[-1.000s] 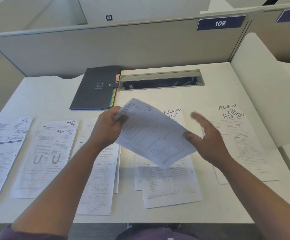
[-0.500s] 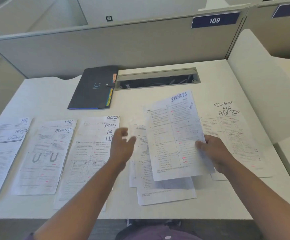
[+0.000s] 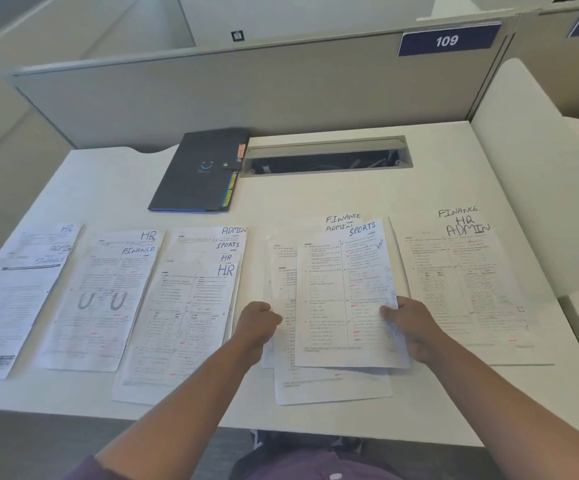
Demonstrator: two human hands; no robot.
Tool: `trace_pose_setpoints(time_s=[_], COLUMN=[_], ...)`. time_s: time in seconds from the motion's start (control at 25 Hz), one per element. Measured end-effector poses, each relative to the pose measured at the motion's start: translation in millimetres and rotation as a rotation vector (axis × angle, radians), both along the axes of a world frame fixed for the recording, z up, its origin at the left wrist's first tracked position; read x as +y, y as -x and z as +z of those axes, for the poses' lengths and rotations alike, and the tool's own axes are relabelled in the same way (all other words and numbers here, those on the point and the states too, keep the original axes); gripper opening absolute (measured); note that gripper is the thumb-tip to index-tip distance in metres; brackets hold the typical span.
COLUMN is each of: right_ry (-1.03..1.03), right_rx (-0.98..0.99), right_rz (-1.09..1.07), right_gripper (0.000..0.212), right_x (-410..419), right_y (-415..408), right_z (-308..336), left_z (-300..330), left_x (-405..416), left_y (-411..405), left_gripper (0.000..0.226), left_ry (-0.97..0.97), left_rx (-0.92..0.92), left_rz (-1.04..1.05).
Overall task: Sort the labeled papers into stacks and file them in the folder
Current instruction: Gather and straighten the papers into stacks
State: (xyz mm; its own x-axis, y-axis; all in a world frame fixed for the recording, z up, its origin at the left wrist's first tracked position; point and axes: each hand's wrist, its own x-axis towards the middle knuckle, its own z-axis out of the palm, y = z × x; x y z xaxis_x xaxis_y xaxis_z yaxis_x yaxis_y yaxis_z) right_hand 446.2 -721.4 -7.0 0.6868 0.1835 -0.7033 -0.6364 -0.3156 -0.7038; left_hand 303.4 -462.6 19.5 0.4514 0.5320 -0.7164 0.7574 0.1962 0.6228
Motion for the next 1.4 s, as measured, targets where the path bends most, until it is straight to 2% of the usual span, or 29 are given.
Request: trace_pose_setpoints(time_s=[0.2, 0.28, 0.4, 0.56, 0.68, 0.76, 0.88, 1.0, 1.16, 1.32, 1.4], right_ry=[-0.009, -0.033, -0.072, -0.054, -0.038, -0.046, -0.079, -0.191, -0.365, -0.508, -0.516], right_rx=[-0.014, 0.011, 0.012, -0.124, -0.242, -0.269, -0.262, -0.195, -0.060, 0.002, 0.000], right_rz=[-0.005, -0.022, -0.070, -0.069, -0.057, -0.049, -0.016, 0.012, 0.048, 0.121, 0.188], right_gripper=[0.010, 0.012, 0.015, 0.019, 0.021, 0.021, 0.020, 0.019, 0.021, 0.020, 0.020], right_x=[-1, -4, -10, -14, -16, -14, -6, 5, 19, 26, 27], right_y=[2, 2, 0, -10, -19, -22, -20, -11, 2, 16, 21], right_z=[-2, -1, 2, 13, 23, 27, 32, 38, 47, 55, 61], left_z=[-1, 6, 28, 79, 119, 143, 157, 141, 105, 81, 74], left_x=[-5, -5, 5, 41, 67, 74, 75, 68, 49, 37, 31], left_y=[-4, -5, -10, -9, -4, -1, -2, -9, -16, -17, -18], left_gripper=[0.007, 0.010, 0.012, 0.009, 0.011, 0.012, 0.014, 0.014, 0.014, 0.011, 0.011], left_ry=[0.020, -0.054, -0.319, -0.625, -0.716, -0.657, -0.438, -0.299, -0.217, -0.124, -0.029], left_rx=[-0.077, -0.122, -0.192, -0.325, -0.411, -0.490, -0.569, -0.480, -0.361, -0.342, -0.351], left_rz=[0.071, 0.093, 0.058, -0.113, -0.131, -0.131, -0.055, 0.019, 0.094, 0.181, 0.231])
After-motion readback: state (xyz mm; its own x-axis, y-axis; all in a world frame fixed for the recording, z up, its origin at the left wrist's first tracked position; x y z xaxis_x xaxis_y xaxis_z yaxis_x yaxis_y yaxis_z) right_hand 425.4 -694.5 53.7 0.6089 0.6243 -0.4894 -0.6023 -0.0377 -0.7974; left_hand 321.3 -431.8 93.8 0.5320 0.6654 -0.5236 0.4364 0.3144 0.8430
